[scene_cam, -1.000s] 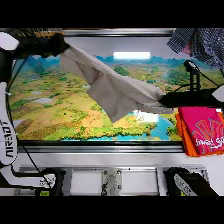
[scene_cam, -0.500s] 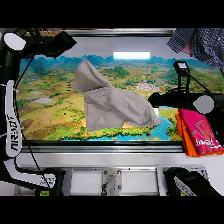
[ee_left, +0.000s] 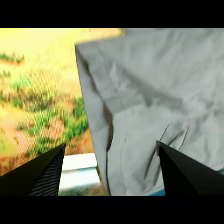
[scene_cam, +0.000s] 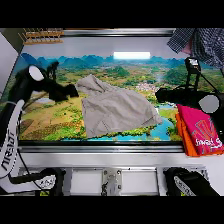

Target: Fold the clothes and pants, and hang the long-sleeved shirts on hangers.

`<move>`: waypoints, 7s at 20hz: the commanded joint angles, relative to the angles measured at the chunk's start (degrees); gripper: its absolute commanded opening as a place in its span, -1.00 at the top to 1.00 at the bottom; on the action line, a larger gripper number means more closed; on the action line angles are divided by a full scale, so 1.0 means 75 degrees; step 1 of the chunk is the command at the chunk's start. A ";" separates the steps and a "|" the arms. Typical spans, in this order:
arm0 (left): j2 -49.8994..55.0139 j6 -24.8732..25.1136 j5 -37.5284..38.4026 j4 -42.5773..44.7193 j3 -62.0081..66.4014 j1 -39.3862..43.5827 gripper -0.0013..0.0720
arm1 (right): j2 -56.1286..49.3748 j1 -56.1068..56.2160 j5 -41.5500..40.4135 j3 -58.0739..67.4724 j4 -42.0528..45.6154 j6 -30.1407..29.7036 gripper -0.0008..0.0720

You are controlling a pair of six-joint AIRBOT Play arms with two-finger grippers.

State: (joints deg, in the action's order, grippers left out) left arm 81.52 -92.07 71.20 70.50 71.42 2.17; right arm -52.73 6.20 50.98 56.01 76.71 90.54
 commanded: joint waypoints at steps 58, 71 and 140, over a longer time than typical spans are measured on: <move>-0.2946 0.0536 -0.1880 -0.0968 -0.4806 -0.0213 0.95 | -0.1090 -0.1807 -0.1274 -0.4663 -0.6983 0.0973 0.83; -0.6155 0.0446 -0.1918 -0.1014 0.2092 -0.0918 0.95 | 0.0629 -0.1827 0.3150 0.3824 -0.2859 -0.0662 0.92; -0.2728 -0.0181 -0.1574 -0.0734 -0.4109 0.0274 -0.64 | -0.1856 -0.1204 0.0784 -0.0029 -0.0635 -0.0312 -0.90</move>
State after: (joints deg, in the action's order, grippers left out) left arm 64.29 -93.58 56.45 64.60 39.79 6.87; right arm -70.59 -0.49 52.60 53.32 72.77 88.84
